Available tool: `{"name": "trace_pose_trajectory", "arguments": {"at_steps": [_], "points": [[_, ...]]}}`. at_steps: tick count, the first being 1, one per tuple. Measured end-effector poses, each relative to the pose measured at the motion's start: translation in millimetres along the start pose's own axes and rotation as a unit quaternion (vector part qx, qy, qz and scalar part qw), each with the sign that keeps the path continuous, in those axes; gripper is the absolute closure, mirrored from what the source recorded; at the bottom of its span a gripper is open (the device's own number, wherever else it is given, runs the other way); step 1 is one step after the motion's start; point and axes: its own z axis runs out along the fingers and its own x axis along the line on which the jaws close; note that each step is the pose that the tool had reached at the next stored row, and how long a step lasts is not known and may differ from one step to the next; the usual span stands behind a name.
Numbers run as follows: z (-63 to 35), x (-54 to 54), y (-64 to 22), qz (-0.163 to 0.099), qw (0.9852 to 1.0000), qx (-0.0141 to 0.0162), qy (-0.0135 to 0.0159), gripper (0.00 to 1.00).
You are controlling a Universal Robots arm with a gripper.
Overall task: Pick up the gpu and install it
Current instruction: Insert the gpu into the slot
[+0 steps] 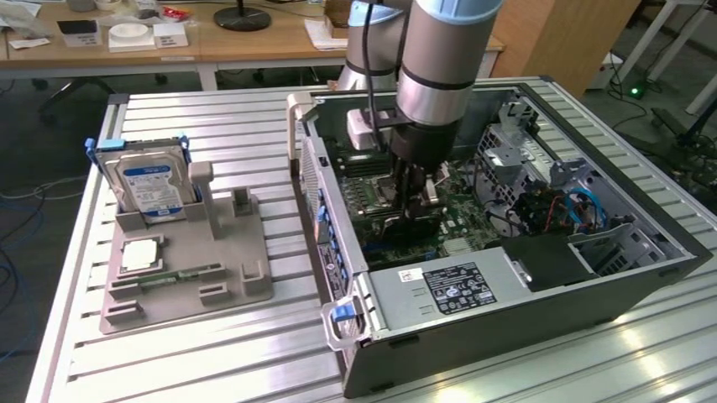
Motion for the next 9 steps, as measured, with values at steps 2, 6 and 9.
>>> {"name": "trace_pose_trajectory", "arguments": {"at_steps": [2, 6, 9], "points": [[-5.1, 0.0, -0.2, 0.0, 1.0, 0.0009, -0.0001, 0.65], [-5.4, -0.1, -0.2, 0.0, 1.0, 0.001, -0.0002, 0.67], [-5.4, 0.0, -0.2, 0.0, 1.0, 0.0009, -0.0002, 0.79]]}}
